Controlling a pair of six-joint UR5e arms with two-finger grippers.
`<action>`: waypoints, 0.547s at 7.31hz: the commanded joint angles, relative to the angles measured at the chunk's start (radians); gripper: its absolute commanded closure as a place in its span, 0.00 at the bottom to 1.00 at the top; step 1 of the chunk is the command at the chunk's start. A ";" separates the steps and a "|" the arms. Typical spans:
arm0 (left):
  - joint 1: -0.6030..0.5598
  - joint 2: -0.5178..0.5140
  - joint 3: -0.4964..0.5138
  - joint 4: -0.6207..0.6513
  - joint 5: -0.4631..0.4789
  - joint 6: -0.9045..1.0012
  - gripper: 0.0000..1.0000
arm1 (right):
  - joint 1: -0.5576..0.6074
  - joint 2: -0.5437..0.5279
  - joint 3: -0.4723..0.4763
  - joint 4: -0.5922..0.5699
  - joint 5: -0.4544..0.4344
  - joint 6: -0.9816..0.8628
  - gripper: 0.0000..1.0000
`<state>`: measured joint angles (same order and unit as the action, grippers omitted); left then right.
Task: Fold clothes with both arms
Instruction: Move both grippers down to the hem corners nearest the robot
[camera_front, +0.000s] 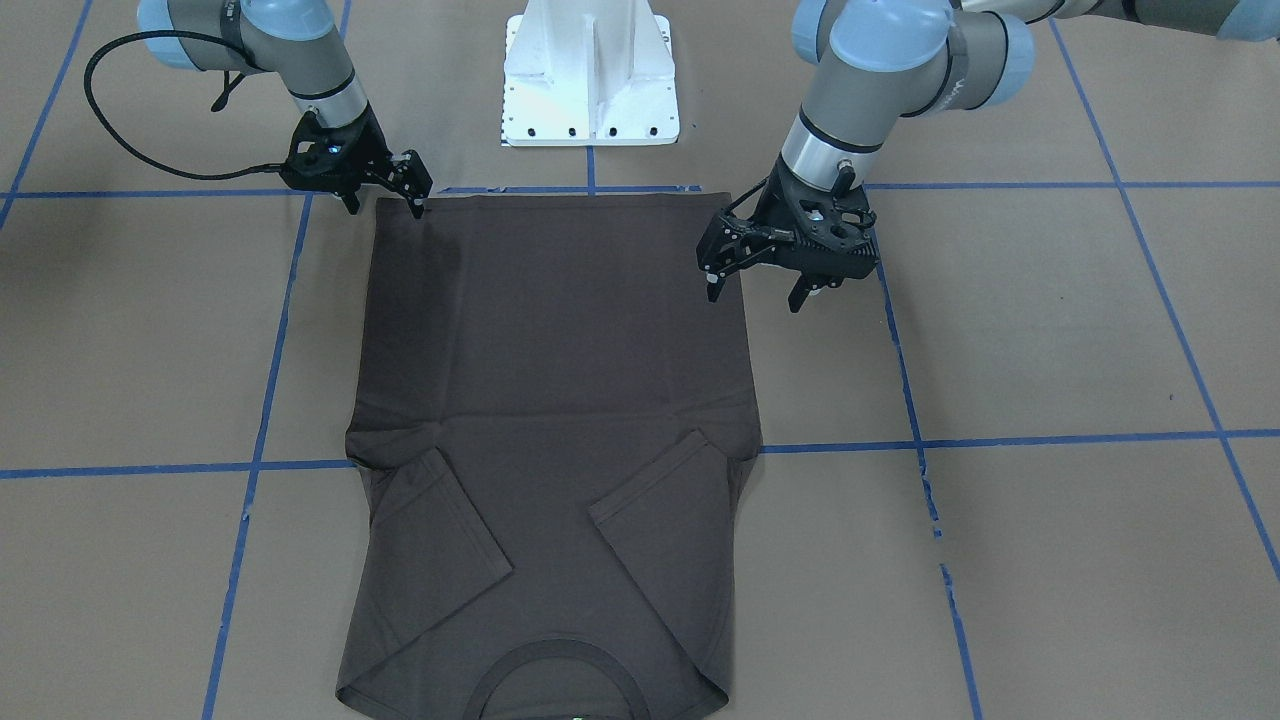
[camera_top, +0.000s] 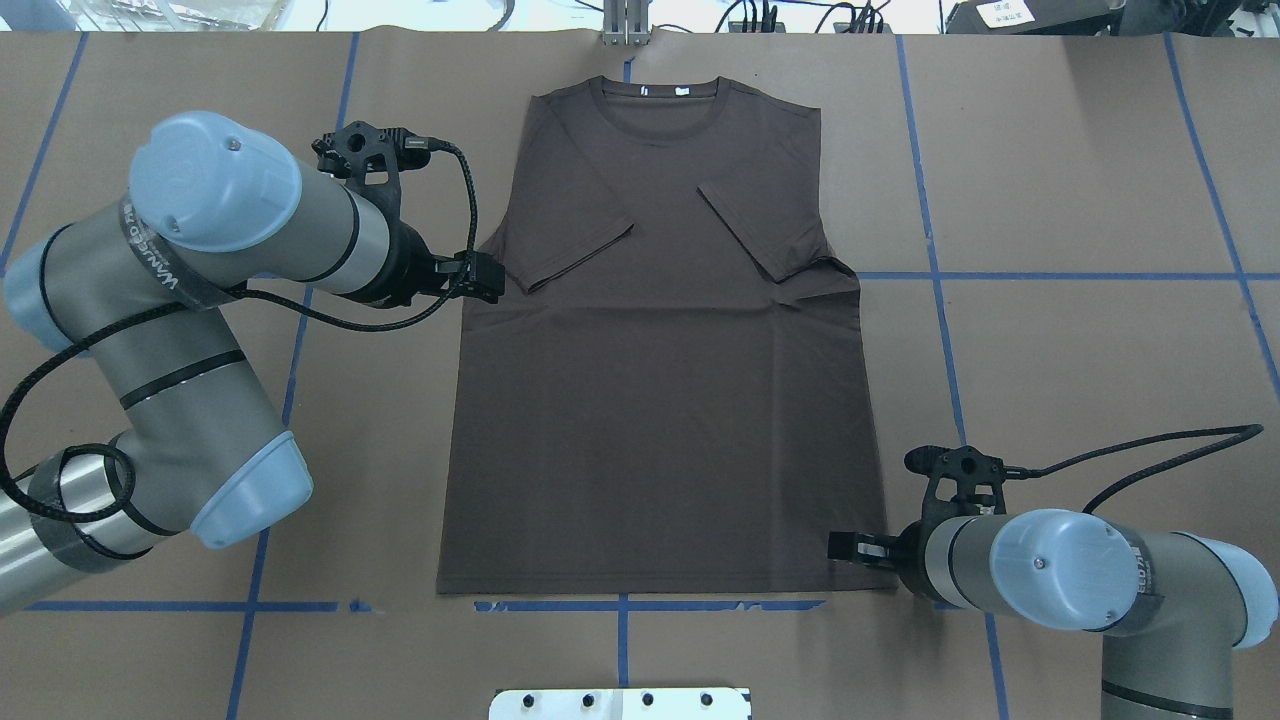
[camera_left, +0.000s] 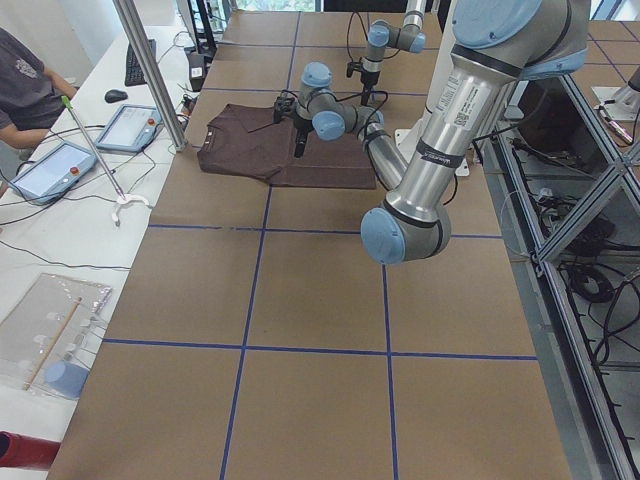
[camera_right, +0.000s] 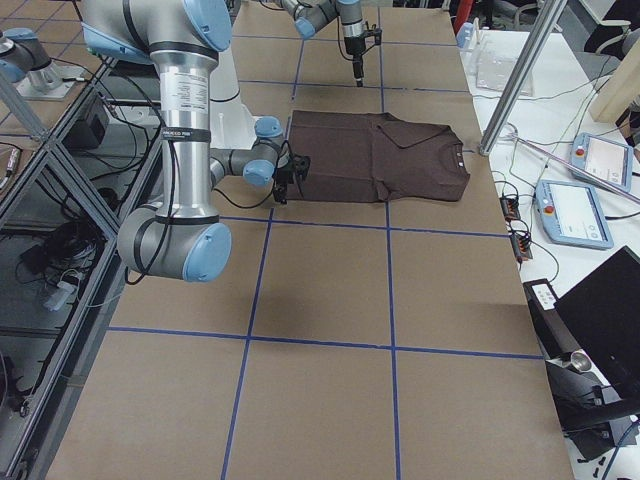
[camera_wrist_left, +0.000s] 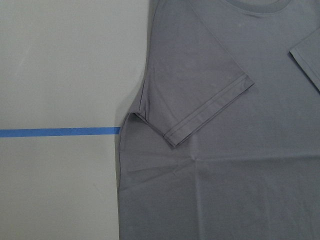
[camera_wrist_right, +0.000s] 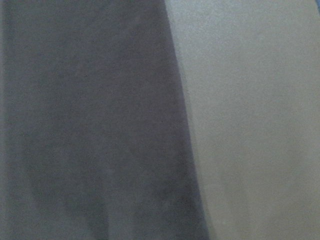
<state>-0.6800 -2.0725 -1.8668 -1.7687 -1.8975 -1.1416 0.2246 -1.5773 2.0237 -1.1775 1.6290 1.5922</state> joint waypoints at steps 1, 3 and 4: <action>-0.001 0.000 -0.014 0.001 -0.002 0.000 0.00 | -0.010 -0.003 0.001 -0.005 0.011 0.002 0.10; -0.003 0.002 -0.014 0.002 0.000 0.002 0.00 | -0.008 -0.006 0.003 -0.005 0.026 0.002 0.44; -0.003 0.002 -0.014 0.002 -0.002 0.002 0.00 | -0.008 -0.007 0.004 -0.005 0.032 0.002 0.57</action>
<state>-0.6823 -2.0714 -1.8800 -1.7672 -1.8984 -1.1399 0.2165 -1.5831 2.0272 -1.1828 1.6523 1.5937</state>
